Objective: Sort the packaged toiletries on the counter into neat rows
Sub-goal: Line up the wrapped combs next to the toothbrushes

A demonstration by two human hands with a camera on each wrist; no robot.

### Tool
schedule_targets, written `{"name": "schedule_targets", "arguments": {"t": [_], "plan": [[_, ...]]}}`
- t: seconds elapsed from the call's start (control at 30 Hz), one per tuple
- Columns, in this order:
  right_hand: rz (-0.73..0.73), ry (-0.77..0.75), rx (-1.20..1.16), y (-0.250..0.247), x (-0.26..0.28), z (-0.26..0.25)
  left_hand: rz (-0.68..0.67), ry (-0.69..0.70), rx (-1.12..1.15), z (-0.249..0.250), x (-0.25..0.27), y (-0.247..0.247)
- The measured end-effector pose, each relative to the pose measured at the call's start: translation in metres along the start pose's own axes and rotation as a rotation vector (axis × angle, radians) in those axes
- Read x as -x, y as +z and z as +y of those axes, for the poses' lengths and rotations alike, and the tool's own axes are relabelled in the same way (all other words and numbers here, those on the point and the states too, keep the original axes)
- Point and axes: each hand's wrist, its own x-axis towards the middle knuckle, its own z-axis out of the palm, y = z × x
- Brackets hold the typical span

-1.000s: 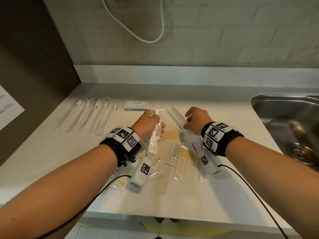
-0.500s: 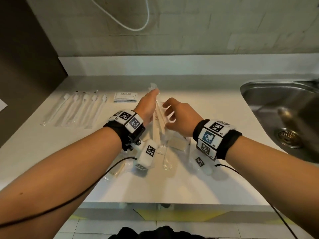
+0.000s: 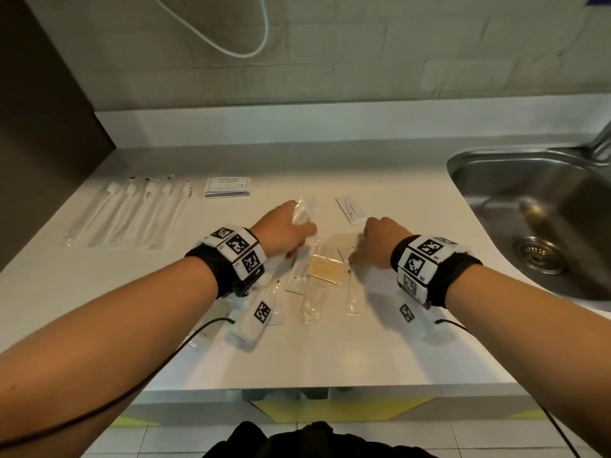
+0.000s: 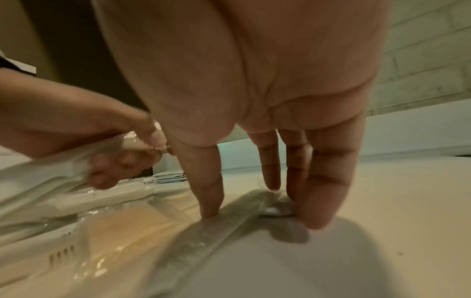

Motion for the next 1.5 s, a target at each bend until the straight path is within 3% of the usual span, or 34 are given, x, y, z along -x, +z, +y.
{"name": "schedule_targets", "arguments": {"t": [0.07, 0.2, 0.43, 0.63, 0.87, 1.1, 1.2, 1.3, 1.5], "plan": [[0.002, 0.007, -0.099, -0.005, -0.001, 0.000, -0.070, 0.075, -0.243, -0.003, 0.004, 0.004], [0.059, 0.001, -0.296, -0.011, 0.002, 0.001, -0.113, 0.131, -0.426, -0.006, 0.008, 0.013], [0.234, -0.151, -0.557, -0.021, -0.001, -0.011, -0.063, 0.099, -0.489, -0.007, 0.008, 0.007], [0.153, -0.216, -0.497, -0.007, 0.002, -0.033, -0.013, 0.047, -0.539, -0.023, 0.009, -0.018], [-0.027, -0.185, -0.178, 0.017, 0.003, -0.034, -0.019, 0.007, -0.559, -0.031, 0.011, -0.039], [-0.066, -0.166, -0.148, 0.006, -0.001, -0.028, -0.126, 0.060, -0.484, -0.034, 0.016, -0.031], [-0.083, -0.161, -0.264, 0.000, -0.001, -0.023, -0.030, 0.098, -0.447, -0.030, 0.012, -0.031], [-0.029, -0.179, -0.348, -0.009, 0.001, -0.018, 0.050, 0.109, -0.454, -0.025, 0.009, -0.035], [0.216, -0.239, -0.645, -0.037, 0.003, -0.019, -0.029, 0.072, -0.486, -0.023, 0.013, -0.026]]}}
